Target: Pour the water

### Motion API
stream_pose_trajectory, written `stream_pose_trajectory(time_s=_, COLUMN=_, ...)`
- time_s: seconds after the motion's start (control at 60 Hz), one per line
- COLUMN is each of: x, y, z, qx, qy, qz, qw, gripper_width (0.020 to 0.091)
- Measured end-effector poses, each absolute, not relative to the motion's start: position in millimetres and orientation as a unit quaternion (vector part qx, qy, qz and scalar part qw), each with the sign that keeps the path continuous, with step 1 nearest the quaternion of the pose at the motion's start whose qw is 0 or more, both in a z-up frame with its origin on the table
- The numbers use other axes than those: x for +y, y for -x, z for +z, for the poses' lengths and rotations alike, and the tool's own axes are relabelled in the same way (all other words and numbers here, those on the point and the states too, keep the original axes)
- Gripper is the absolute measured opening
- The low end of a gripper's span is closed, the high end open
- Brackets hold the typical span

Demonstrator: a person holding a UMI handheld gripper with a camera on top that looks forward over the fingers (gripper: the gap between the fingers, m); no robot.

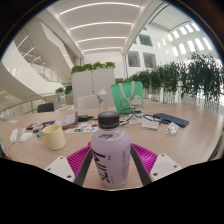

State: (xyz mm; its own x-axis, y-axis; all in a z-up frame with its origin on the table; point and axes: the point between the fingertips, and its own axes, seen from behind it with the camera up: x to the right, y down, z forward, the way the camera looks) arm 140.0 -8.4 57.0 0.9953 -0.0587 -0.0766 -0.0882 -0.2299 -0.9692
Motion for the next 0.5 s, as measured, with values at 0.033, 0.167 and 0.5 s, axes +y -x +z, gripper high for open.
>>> stream_pose_trajectory(time_s=0.033, x=-3.4, y=-139.2, z=57.4, qx=0.037, qy=0.783, qz=0.013, qw=0.621, gripper_width=0.0724)
stream_pose_trajectory(time_s=0.167, x=8.1, y=-141.8, z=53.0, qx=0.039, qy=0.779, qz=0.0, qw=0.625, gripper_width=0.0563)
stream_pose_trajectory(time_s=0.5, x=16.8, y=-165.3, z=78.1, qx=0.088, qy=0.806, qz=0.03, qw=0.585, gripper_width=0.0462)
